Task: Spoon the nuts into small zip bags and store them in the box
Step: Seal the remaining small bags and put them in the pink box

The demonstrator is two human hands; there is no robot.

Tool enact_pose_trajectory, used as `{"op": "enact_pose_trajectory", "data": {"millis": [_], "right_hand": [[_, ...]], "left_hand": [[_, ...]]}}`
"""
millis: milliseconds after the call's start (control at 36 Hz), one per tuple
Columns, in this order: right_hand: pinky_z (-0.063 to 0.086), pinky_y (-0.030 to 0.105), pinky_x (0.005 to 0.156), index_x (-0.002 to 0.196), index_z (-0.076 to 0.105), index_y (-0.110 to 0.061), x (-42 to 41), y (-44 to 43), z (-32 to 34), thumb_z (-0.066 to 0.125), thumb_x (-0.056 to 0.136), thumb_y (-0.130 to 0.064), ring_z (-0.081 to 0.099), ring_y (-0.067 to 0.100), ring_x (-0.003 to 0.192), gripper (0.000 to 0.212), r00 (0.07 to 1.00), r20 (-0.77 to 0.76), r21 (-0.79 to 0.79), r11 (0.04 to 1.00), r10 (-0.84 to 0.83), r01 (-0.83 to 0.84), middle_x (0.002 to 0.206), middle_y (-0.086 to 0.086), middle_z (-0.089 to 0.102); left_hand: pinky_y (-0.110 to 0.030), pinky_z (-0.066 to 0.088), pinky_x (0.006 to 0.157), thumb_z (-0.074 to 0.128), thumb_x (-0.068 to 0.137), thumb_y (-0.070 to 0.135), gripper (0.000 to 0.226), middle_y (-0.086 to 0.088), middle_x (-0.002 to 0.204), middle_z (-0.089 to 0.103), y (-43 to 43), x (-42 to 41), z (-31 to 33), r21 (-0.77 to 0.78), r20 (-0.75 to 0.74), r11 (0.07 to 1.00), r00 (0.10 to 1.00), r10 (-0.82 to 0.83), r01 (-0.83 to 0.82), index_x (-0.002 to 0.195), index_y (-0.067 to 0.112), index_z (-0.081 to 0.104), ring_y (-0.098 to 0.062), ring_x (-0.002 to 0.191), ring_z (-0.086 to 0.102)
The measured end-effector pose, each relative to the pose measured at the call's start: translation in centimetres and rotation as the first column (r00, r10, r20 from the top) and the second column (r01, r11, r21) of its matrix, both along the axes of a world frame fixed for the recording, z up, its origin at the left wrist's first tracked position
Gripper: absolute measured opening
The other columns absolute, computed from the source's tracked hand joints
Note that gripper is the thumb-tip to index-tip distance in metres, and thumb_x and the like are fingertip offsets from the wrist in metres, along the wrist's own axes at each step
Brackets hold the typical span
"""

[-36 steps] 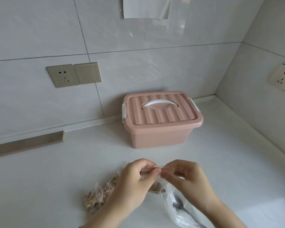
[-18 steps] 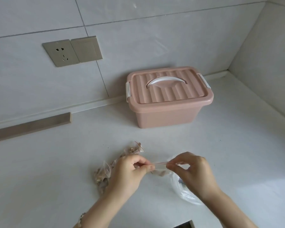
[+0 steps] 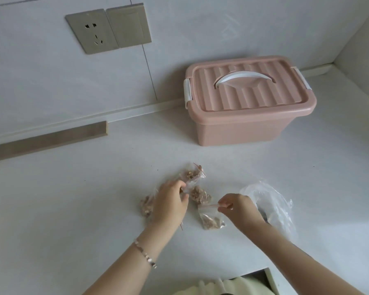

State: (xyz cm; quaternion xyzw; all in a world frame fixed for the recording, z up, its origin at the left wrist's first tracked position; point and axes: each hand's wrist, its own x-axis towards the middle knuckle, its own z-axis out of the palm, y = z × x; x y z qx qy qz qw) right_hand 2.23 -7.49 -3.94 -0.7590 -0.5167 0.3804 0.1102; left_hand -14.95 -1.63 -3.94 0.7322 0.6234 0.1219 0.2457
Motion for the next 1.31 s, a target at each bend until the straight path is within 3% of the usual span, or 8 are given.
{"op": "enact_pose_trajectory", "data": {"millis": [111,278,583,722,917,1056,1167,1306], "right_hand": [[0.042,0.016,0.071,0.116,0.060,-0.024,0.1,-0.7,1.3,0.060,0.088,-0.021,0.057,0.007,0.094,0.028,0.993,0.114,0.101,0.994,0.023,-0.035,0.112,-0.011,0.057],[0.044,0.008,0.067,0.105,0.066,-0.023,1.5,-2.5,1.9,0.064,0.085,-0.017,0.052,-0.007,0.074,0.021,0.998,0.005,0.201,0.978,-0.065,0.063,0.092,-0.018,0.055],[0.040,0.000,0.071,0.102,0.061,-0.030,0.1,-3.1,4.8,0.074,0.076,-0.021,0.055,-0.007,0.079,0.030,0.987,-0.151,0.381,0.917,-0.061,0.115,0.094,-0.029,0.050],[0.042,0.009,0.086,0.102,0.056,-0.039,-0.8,-2.7,6.2,0.076,0.073,-0.028,0.053,-0.009,0.100,0.037,0.923,-0.382,0.322,0.932,-0.035,0.169,0.102,-0.025,0.060],[0.054,0.030,0.069,0.074,0.072,-0.015,-0.9,-3.8,8.0,0.076,0.068,-0.012,0.068,0.025,0.076,0.009,0.671,-0.733,0.210,0.900,-0.112,0.381,0.082,0.008,0.073],[0.048,0.016,0.059,0.070,0.072,-0.008,-0.7,-4.8,9.2,0.071,0.059,-0.024,0.062,0.008,0.062,0.019,0.612,-0.774,0.203,0.851,-0.163,0.484,0.067,0.004,0.070],[0.045,0.013,0.055,0.071,0.071,-0.004,-0.9,-5.6,9.7,0.073,0.065,-0.018,0.060,0.003,0.057,0.015,0.622,-0.755,0.201,0.828,-0.210,0.523,0.064,0.001,0.069],[0.047,0.015,0.053,0.067,0.072,-0.008,-1.0,-6.2,9.8,0.071,0.074,-0.006,0.063,0.005,0.059,0.007,0.562,-0.774,0.104,0.817,-0.291,0.568,0.064,0.001,0.071]], "left_hand": [[-0.031,0.039,0.088,0.061,0.085,0.034,0.029,-0.003,0.114,0.054,2.2,1.5,-0.9,-0.062,-0.144,0.996,0.987,-0.065,0.057,0.108,0.016,0.060,-0.023,0.110,0.045],[-0.033,0.039,0.094,0.057,0.089,0.031,0.028,-0.011,0.119,0.052,2.9,2.3,-2.4,-0.219,-0.258,0.971,0.954,-0.156,0.099,0.107,0.010,0.062,-0.029,0.114,0.043],[-0.006,0.033,0.056,0.064,0.085,0.015,0.008,0.015,0.055,0.044,-1.0,0.6,4.3,0.045,0.177,0.980,0.964,-0.199,0.194,0.080,0.011,0.059,0.005,0.055,0.045],[-0.007,0.034,0.053,0.068,0.082,0.015,0.022,0.032,0.063,0.056,-3.0,0.0,7.8,0.005,0.345,0.963,0.904,-0.253,0.268,0.069,0.029,0.055,0.013,0.052,0.048],[-0.023,0.049,0.067,0.073,0.072,0.007,0.024,0.016,0.069,0.067,-4.2,0.8,9.7,-0.065,0.618,0.990,0.784,-0.059,0.125,0.075,0.024,0.057,0.001,0.067,0.061],[-0.016,0.050,0.057,0.073,0.071,-0.007,0.038,0.004,0.068,0.070,-5.3,2.3,10.4,-0.368,0.798,0.921,0.551,0.243,0.127,0.098,0.016,0.059,-0.005,0.062,0.064],[-0.034,0.053,0.082,0.074,0.065,0.026,0.020,-0.011,0.088,0.074,-6.1,2.5,9.5,-0.379,0.801,0.893,0.569,0.186,0.242,0.082,0.014,0.075,-0.024,0.089,0.068],[-0.041,0.050,0.091,0.072,0.075,0.024,0.020,-0.014,0.094,0.073,-6.6,2.6,9.7,-0.415,0.817,0.871,0.529,0.230,0.263,0.084,0.006,0.075,-0.028,0.099,0.066]]}}
